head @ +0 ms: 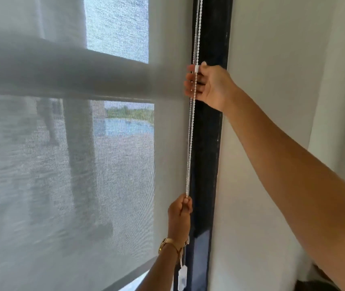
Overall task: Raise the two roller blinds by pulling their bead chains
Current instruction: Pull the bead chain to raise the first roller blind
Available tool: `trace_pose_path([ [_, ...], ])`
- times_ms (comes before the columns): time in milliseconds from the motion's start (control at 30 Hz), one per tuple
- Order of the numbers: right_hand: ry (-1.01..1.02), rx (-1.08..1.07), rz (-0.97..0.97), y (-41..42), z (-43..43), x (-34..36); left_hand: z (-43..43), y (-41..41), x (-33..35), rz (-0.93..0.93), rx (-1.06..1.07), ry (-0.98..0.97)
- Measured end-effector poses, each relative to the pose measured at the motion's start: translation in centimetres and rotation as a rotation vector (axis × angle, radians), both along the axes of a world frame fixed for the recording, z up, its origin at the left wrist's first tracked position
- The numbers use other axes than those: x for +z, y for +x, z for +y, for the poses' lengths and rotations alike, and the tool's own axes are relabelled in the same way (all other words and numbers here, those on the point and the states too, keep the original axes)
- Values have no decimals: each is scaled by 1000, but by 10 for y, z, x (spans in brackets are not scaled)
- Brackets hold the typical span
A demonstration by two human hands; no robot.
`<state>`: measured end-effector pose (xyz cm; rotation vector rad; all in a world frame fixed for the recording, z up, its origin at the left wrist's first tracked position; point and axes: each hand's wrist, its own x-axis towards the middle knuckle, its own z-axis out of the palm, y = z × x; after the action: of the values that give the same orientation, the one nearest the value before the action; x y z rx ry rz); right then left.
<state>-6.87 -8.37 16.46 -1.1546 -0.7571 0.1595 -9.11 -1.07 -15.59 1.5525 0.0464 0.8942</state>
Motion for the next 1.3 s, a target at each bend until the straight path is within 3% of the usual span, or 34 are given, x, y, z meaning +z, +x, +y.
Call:
trace_pose_path([
  [200, 84, -265, -232, 10, 26, -31, 14, -7, -13, 78, -47, 46],
  [333, 178, -253, -260, 9, 30, -35, 27, -3, -3, 161, -154, 66],
  [500, 225, -361, -338, -1, 26, -38, 39, -8, 13, 259, -199, 230],
  [700, 229, -420, -392, -2, 16, -60, 51, -4, 69, 106, -214, 188],
  [967, 176, -473, -346, -4, 20, -145, 41, -2, 195, -176, -304, 188],
  [1300, 80, -562, -271, -6, 26, -227, 8, -5, 284, -199, -380, 192],
])
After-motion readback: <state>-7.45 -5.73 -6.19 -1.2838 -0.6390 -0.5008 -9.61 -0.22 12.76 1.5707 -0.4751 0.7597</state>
